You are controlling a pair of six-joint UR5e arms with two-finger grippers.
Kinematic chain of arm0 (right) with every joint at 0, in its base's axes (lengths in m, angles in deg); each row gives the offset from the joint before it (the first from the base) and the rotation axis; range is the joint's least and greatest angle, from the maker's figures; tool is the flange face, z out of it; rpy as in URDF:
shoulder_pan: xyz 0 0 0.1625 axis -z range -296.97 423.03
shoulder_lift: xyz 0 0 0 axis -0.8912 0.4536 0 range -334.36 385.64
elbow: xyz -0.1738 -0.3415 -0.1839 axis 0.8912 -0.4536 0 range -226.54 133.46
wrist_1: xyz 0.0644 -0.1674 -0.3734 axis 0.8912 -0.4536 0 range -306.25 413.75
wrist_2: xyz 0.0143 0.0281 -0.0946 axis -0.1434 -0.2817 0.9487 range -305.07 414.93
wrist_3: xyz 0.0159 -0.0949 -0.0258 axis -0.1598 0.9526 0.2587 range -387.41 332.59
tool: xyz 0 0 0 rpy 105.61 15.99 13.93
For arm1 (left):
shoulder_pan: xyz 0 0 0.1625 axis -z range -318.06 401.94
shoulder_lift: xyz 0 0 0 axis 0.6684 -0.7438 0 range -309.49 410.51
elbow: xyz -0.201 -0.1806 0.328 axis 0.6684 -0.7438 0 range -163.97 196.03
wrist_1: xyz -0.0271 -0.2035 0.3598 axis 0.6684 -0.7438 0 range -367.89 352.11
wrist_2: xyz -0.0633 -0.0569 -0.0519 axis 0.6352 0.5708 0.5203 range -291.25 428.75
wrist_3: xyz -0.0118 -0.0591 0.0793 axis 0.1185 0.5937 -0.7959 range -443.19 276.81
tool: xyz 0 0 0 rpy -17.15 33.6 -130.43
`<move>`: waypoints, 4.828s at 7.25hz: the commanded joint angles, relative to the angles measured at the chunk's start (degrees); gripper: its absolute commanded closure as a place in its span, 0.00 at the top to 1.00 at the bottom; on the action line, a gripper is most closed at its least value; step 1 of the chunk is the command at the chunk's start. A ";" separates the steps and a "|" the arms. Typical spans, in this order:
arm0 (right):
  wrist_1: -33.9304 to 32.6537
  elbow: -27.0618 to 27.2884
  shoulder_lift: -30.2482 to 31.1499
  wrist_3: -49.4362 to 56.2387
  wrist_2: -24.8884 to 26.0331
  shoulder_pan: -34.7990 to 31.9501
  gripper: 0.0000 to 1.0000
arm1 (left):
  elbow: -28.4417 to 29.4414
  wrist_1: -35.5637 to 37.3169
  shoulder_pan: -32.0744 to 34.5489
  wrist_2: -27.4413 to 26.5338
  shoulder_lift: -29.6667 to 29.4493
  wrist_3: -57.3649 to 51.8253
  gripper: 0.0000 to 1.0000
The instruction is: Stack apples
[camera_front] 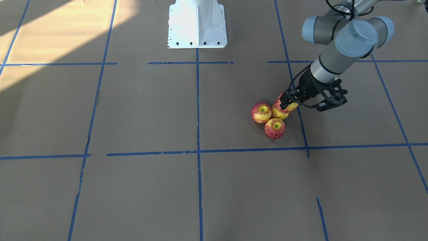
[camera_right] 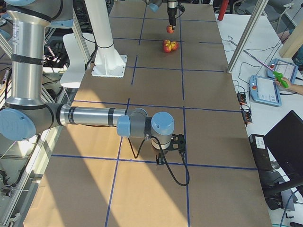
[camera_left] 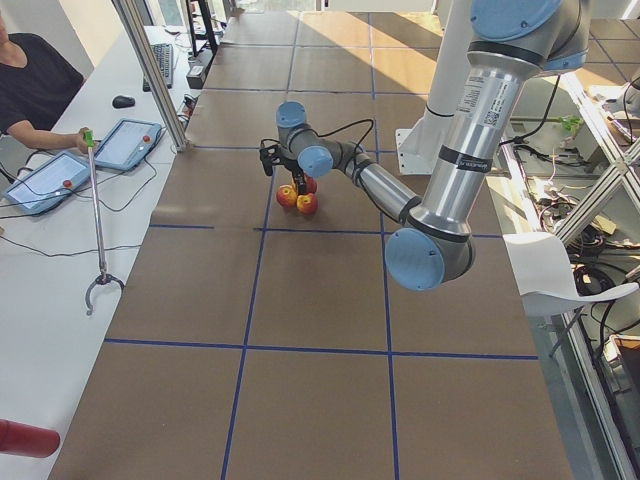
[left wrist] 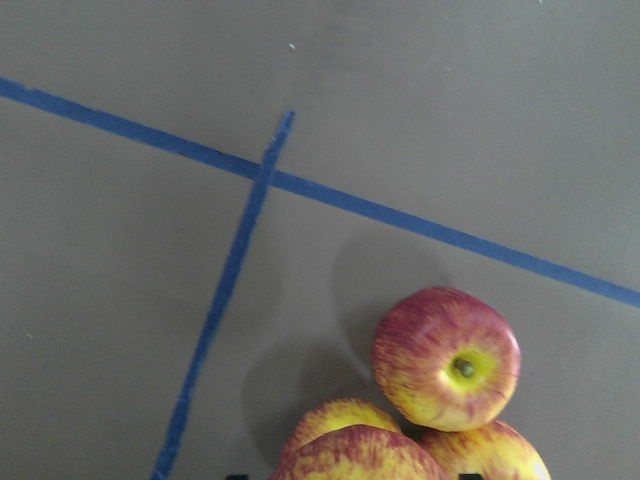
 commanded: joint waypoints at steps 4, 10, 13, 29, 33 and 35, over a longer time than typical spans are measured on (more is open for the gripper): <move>0.09 0.00 0.00 0.00 0.00 0.00 1.00 | 0.55 4.76 -2.66 -5.81 -3.69 -0.24 0.00; 0.00 0.00 0.00 0.00 0.00 0.00 1.00 | 2.65 4.15 -2.66 -7.22 -3.96 -0.59 0.00; 0.00 0.00 0.00 0.00 0.00 0.00 1.00 | 2.66 4.15 -2.66 -7.13 -4.04 -0.68 0.34; 0.00 0.00 0.00 0.00 0.00 0.00 1.00 | 2.95 4.85 44.66 2.42 24.78 -87.08 1.00; 0.00 0.00 0.00 0.00 0.00 0.00 1.00 | 6.10 17.49 47.61 9.57 24.26 -90.94 1.00; 0.00 0.00 0.00 0.00 0.00 0.00 1.00 | 6.17 20.92 47.61 9.92 24.34 -90.68 1.00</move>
